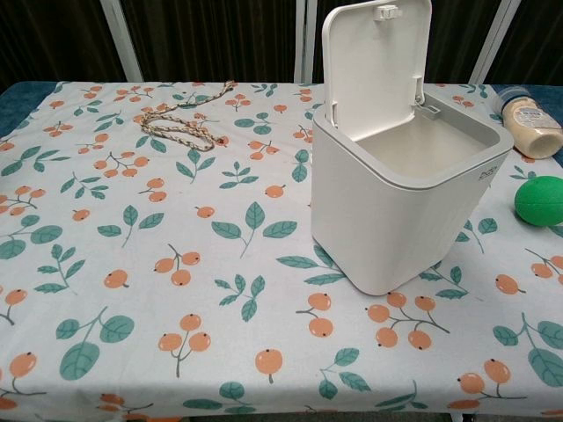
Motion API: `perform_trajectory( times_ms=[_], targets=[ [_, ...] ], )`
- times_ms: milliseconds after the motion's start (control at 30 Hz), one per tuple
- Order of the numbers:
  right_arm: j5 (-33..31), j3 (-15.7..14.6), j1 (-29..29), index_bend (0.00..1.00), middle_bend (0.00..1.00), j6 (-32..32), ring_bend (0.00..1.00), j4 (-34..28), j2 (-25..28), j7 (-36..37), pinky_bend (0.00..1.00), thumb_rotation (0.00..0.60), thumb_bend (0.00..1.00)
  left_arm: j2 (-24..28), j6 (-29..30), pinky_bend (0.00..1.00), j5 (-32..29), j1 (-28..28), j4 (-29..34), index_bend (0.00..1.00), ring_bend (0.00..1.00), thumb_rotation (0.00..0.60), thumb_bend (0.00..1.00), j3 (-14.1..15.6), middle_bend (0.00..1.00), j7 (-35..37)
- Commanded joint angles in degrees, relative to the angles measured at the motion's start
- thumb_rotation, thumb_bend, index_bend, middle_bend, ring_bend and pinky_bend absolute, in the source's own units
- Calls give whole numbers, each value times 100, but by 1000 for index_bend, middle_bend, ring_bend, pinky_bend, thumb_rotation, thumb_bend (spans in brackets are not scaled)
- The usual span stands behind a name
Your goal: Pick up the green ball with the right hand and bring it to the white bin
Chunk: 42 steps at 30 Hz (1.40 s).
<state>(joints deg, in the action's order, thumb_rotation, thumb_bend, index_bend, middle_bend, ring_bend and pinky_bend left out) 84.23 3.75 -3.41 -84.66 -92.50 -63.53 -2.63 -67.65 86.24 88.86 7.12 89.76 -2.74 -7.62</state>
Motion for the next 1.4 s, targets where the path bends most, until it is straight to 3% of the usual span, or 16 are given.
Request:
perform_trajectory(
  times_ms=[33, 433, 767, 1100, 1400],
  targets=[
    [-1, 0, -8, 0, 0, 11, 0, 3, -11, -4, 0, 600, 156, -10, 25, 103, 30, 5, -15, 81, 36, 600, 155, 3, 100, -2],
    [-345, 76, -205, 0, 0, 443, 0, -119, -80, -465, 0, 600, 165, -72, -27, 103, 1, 37, -144, 82, 37, 600, 156, 8, 100, 91],
    [-1007, 357, -1123, 0, 0, 1747, 0, -238, -215, -1460, 237, 600, 175, -101, 43, 104, 18, -3, -154, 82, 36, 600, 156, 35, 100, 122],
    [-1751, 371, -1801, 0, 0, 2643, 0, -87, -654, -2337, 288, 600, 176, -71, 101, 104, 108, -15, -67, 82, 36, 600, 155, 67, 100, 99],
    [-2191, 298, -2098, 0, 9, 2716, 47, 21, -965, -2941, 299, 600, 176, -126, 22, 104, 9, -2, -166, 83, 36, 600, 156, 52, 100, 135]
  ],
)
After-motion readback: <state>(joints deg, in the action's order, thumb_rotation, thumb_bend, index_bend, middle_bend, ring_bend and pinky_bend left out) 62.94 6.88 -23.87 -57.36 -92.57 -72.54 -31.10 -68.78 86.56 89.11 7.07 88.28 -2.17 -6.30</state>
